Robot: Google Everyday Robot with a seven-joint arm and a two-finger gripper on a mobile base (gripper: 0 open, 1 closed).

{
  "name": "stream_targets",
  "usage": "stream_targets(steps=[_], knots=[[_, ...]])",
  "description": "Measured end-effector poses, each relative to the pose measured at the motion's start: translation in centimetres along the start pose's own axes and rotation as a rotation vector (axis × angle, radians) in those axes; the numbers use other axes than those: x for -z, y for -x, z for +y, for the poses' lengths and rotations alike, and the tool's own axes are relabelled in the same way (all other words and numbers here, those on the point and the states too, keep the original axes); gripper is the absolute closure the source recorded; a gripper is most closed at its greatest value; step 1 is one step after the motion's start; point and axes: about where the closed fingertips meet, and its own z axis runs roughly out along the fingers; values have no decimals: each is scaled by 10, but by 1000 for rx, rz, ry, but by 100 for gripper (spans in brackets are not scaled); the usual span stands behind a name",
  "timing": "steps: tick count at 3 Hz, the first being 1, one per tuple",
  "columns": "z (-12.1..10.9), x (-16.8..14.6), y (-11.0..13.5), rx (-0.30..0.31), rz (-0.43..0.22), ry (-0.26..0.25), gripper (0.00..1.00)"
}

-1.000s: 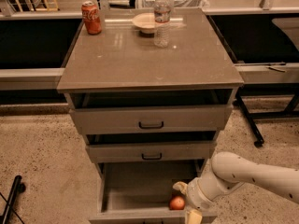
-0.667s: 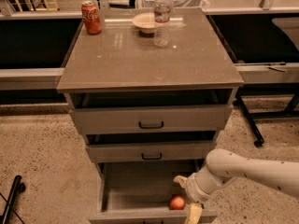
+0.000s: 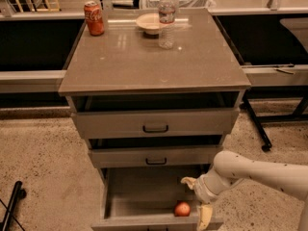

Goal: Pick apple from bottom drawer and place on counter

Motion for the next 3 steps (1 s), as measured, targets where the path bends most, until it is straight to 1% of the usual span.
stream_targets(steps=[1, 2, 3], knots=[[0, -4, 1, 11, 8, 25, 0], [-15, -11, -13, 150, 67, 91, 0], [-30, -13, -41, 282, 37, 140, 0]])
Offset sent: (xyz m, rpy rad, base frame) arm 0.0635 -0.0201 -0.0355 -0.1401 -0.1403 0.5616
